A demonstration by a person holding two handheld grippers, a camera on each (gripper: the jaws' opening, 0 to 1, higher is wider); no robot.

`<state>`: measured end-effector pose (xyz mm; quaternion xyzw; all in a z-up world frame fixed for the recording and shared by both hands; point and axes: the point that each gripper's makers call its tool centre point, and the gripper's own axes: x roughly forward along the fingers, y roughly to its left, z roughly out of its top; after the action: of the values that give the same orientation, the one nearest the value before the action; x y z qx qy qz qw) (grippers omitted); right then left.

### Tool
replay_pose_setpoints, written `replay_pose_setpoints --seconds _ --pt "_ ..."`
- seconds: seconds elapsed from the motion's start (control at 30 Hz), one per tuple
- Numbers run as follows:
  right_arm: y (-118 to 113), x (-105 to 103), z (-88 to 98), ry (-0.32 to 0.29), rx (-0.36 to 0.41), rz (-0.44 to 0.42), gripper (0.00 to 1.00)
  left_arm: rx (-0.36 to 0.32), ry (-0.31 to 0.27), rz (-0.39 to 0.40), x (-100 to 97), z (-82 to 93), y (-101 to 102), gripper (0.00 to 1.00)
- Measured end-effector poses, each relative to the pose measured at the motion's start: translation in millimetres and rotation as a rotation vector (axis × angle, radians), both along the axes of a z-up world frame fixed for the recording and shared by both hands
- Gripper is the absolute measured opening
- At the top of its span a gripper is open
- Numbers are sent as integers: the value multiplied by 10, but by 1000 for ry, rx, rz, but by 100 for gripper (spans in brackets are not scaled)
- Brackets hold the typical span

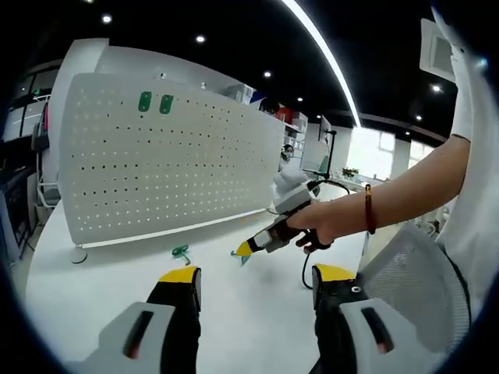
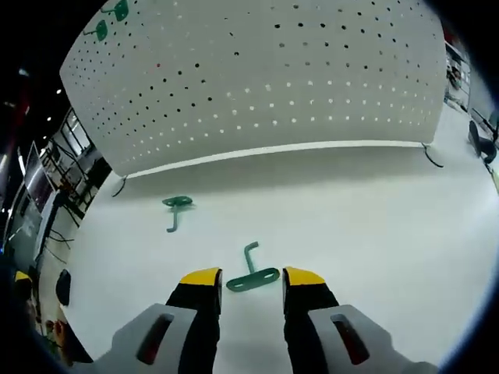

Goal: Insert the hook assembly into the mounting plate slot until the hook locks in place.

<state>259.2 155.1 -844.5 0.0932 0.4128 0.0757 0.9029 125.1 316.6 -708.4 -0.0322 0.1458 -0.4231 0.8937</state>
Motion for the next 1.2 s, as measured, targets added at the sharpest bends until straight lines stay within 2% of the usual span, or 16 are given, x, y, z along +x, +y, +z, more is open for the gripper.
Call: replay_pose_setpoints --seconds 0.17,0.3,0.47,0.53,0.6,0.63,0.67,0.73,0.8,0.87,0.97,1.13,1.2 --pt "9 8 -57 25 -18 12 27 0 4 13 5 -12 46 59" --pt "6 5 -41 18 -20 9 27 0 7 22 13 -20 70 59" --pt "12 -19 -45 36 7 13 27 -3 7 18 15 -16 44 59" --pt "33 -35 -48 38 17 42 26 -4 6 13 15 -14 24 59" --pt "116 -77 -70 58 55 110 25 -4 7 8 15 -17 6 59" --pt "173 -140 -96 100 75 167 19 -4 8 5 12 -19 -4 59" --pt "188 -183 -113 125 77 185 13 -4 8 3 10 -20 -7 58" --pt "178 -171 -112 112 67 176 13 -4 11 -5 -1 -23 -23 58" --pt "131 -103 -70 56 41 155 17 0 11 -8 -3 -26 -26 58" --pt "170 -108 -51 63 50 168 19 -3 12 -7 0 -21 -24 58" --pt "200 -67 -26 40 18 207 16 -6 16 -2 3 -23 -9 58" --pt "349 -94 -46 42 -70 393 17 -7 14 3 -6 -17 9 58" --pt "380 -64 -11 15 -81 394 17 -10 17 7 -6 -22 16 58"
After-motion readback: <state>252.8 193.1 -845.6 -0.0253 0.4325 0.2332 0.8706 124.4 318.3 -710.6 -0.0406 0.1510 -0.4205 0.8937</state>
